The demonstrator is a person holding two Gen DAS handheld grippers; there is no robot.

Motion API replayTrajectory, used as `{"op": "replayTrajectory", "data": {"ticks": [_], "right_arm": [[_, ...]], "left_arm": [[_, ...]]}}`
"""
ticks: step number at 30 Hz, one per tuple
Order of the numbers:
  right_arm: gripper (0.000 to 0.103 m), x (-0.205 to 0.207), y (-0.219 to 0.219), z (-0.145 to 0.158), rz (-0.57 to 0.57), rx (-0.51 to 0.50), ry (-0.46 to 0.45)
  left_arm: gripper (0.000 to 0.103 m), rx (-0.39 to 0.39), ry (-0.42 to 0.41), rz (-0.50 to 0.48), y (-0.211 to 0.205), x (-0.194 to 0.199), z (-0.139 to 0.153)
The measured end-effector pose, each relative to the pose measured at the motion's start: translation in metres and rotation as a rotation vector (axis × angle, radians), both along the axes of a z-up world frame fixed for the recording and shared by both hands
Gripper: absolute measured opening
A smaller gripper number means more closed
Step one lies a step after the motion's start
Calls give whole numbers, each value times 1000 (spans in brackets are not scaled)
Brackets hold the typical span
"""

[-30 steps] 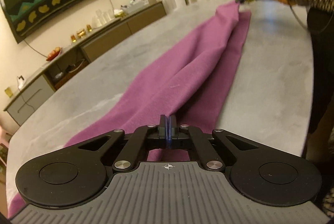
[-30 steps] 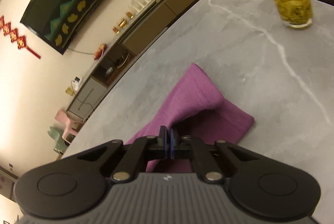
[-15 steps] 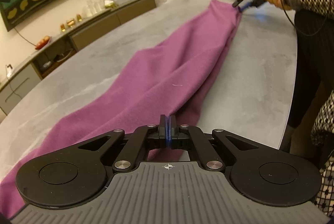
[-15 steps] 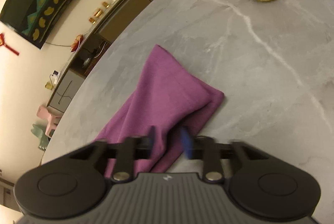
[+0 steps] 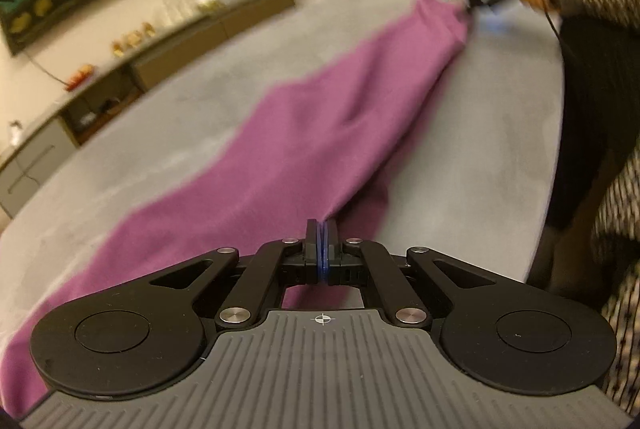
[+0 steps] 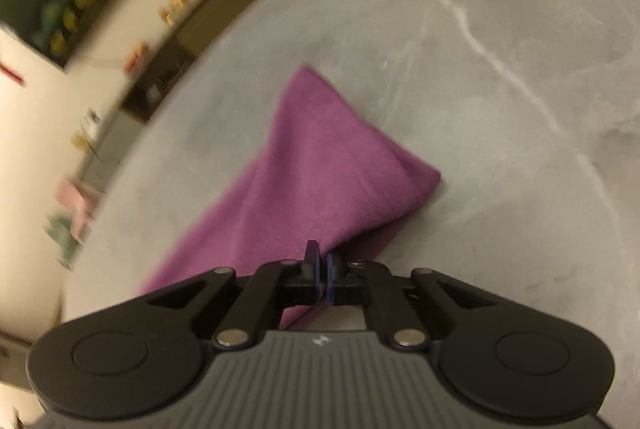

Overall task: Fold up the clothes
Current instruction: 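Release the waistband with the left gripper and lift away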

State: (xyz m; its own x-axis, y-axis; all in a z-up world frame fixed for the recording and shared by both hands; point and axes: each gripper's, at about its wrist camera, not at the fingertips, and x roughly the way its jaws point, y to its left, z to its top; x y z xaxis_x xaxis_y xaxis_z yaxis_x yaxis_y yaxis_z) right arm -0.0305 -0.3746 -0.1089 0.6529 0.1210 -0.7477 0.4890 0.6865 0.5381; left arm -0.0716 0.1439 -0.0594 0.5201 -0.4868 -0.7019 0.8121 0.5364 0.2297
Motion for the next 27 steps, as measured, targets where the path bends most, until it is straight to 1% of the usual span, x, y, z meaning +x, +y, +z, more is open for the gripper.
{"op": "replayTrajectory", "data": {"ticks": [1,3,4,5,6,7,8,9,10,11,12,14,15,16,17,19,20,21,22,23,25,27], "right_arm": [[11,5,2,2,24,-15,24],[22,4,5,21,90,-56,10],[27,1,7,32,106,-112,-2],[39,-4,8,45,115,-192,-14],[48,-8,9,57,123,-273,-26],[50,-10,10,67,130,-347,-36],[50,-8,11,72,134,-413,-42],[53,-3,12,74,142,-452,-48],[56,7,12,72,155,-452,-54],[62,18,11,67,171,-444,-61],[65,31,11,60,191,-423,-69],[68,53,14,44,222,-411,-73],[68,58,16,38,233,-419,-70],[68,64,18,33,243,-427,-67],[67,69,20,27,254,-435,-64],[62,78,23,18,278,-447,-63],[48,78,22,17,295,-448,-69],[26,78,20,15,307,-442,-73],[15,78,17,14,309,-428,-72],[7,77,15,13,309,-415,-74],[4,76,10,13,289,-392,-84],[3,74,5,13,267,-370,-96]], "left_arm": [[0,28,10,-18,-1,-3,-1],[6,39,28,-55,7,-15,9],[7,31,40,-66,13,-19,17],[7,8,50,-62,21,-19,26],[10,-19,59,-53,29,-17,37],[17,-55,52,-27,36,-11,48],[21,-97,32,8,42,0,59],[26,-135,10,40,44,12,68],[28,-144,-8,54,40,27,70],[30,-145,-25,63,34,43,70],[35,-145,-42,71,28,59,70],[41,-93,-31,47,5,89,53],[45,-57,-8,35,-5,102,41],[45,-17,24,28,-14,114,27],[45,14,42,32,-18,123,17],[45,70,67,45,-24,137,-1],[42,59,83,46,-23,139,-4],[20,35,99,46,-21,141,-3],[0,20,98,49,-20,140,-1],[0,8,90,53,-19,137,1],[0,-3,67,66,-17,133,4],[0,-43,55,102,-12,129,6]]}}
